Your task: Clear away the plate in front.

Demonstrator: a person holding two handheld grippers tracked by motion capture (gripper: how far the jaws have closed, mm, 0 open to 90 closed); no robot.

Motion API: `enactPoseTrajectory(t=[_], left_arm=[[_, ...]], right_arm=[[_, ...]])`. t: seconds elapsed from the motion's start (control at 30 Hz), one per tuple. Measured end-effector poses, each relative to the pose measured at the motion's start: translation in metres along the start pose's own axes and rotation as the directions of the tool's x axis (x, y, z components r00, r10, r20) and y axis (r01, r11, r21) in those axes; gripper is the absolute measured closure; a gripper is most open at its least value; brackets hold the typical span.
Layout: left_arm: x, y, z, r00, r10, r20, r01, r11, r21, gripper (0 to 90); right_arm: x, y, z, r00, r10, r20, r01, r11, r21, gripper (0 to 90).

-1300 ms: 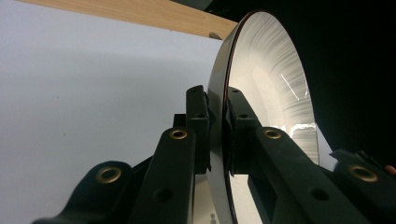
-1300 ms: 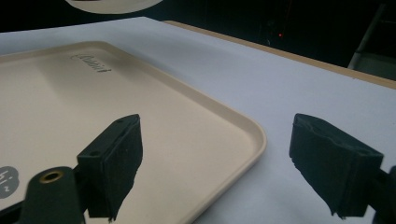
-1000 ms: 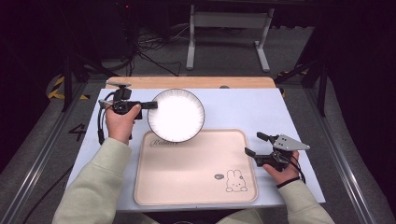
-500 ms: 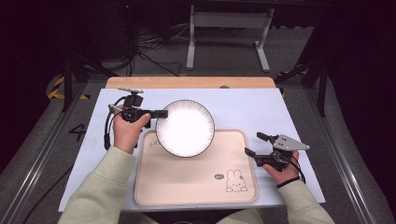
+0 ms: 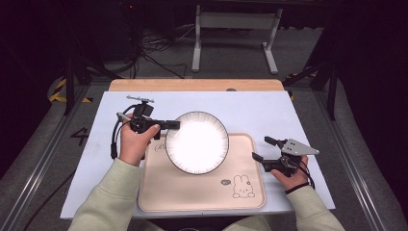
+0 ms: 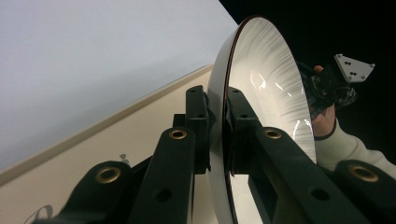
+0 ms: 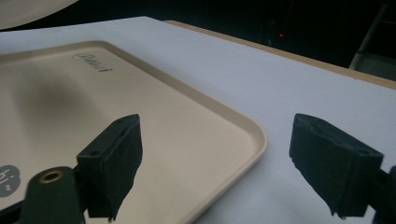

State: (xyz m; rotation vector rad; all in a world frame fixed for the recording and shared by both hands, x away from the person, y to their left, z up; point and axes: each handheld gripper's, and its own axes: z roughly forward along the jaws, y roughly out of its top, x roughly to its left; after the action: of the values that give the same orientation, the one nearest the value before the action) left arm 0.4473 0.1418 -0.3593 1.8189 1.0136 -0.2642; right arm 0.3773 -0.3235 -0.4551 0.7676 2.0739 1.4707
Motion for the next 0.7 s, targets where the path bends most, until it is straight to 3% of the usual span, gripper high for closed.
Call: enactPoseTrajectory(t=[0.4, 0.7], left_arm=[[0.003, -0.006, 0.019, 0.9998, 0.008, 0.019, -0.01, 0.9953, 0.096, 82.2], [0.005, -0.01, 0.033, 0.9995, 0.003, 0.031, -0.008, 0.9858, 0.168, 82.2]], right_arm=[[0.0, 0.0, 0.0, 1.0, -0.002, -0.004, 0.002, 1.0, -0.003, 17.6], [0.0, 0.0, 0.0, 1.0, -0.005, -0.006, 0.005, 1.0, -0.001, 17.7]])
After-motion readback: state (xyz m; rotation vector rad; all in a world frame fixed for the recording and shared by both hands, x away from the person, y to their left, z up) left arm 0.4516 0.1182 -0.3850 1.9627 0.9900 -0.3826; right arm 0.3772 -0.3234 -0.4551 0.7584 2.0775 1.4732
